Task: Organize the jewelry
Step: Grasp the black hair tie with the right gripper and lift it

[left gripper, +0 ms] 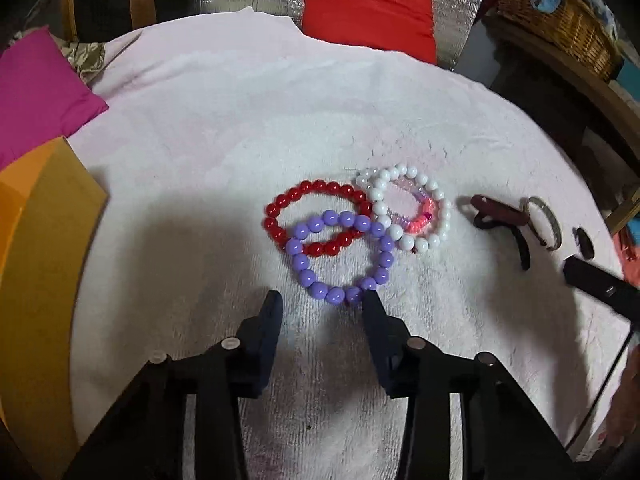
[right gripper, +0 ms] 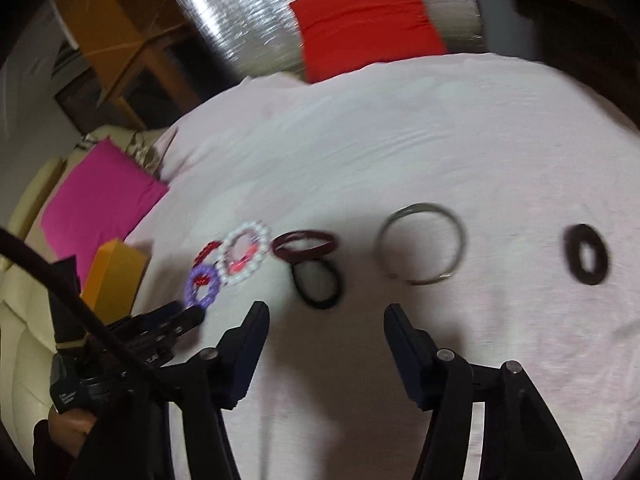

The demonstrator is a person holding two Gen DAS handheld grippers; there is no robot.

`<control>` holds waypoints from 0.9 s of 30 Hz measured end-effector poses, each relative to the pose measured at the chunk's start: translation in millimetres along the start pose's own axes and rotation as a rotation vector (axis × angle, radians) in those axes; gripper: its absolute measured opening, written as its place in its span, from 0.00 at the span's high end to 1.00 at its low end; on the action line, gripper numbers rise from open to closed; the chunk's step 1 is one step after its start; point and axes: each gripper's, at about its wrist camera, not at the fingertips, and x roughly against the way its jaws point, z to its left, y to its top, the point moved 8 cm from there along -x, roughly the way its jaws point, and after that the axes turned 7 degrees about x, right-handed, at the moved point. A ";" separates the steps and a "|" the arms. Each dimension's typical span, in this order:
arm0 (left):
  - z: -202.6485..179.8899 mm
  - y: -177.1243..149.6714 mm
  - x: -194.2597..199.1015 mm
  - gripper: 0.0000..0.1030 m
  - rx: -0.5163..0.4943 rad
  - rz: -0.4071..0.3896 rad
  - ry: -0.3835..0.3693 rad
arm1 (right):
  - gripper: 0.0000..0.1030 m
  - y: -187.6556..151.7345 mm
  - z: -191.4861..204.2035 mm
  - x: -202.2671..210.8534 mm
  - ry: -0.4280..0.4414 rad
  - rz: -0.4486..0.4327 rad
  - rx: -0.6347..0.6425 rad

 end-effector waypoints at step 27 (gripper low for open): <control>-2.9 8.7 42.6 0.97 -0.051 -0.093 -0.043 | 0.94 -28.7 4.5 -9.0 -0.221 -0.041 0.027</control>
